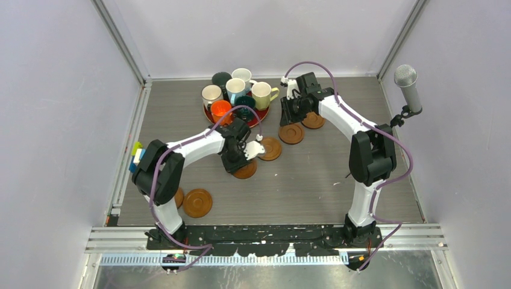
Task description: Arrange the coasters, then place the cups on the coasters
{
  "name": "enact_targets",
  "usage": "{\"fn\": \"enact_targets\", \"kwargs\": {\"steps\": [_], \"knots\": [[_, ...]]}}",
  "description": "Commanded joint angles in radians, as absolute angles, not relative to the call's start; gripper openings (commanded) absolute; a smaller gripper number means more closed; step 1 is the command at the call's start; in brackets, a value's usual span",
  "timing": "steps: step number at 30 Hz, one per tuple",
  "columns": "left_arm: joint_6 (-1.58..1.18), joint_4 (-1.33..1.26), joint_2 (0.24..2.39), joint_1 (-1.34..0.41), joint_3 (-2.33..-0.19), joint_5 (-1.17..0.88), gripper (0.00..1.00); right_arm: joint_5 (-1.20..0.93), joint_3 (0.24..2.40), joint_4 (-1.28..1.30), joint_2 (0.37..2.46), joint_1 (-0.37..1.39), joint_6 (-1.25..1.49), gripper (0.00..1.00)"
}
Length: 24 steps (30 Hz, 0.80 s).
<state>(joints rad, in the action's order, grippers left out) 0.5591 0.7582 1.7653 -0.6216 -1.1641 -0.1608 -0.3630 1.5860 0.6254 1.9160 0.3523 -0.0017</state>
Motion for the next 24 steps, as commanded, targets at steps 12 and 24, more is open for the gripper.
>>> {"fn": "enact_targets", "kwargs": {"steps": [12, 24], "knots": [[0.819, 1.084, 1.415, -0.383, -1.056, -0.337, 0.47, -0.354, 1.624, 0.653, 1.881, 0.357, -0.054, 0.27], [0.895, 1.083, 1.193, -0.367, -0.75, -0.169, 0.5, -0.362, 1.615, 0.653, 1.886, 0.357, -0.042, 0.27]]}}
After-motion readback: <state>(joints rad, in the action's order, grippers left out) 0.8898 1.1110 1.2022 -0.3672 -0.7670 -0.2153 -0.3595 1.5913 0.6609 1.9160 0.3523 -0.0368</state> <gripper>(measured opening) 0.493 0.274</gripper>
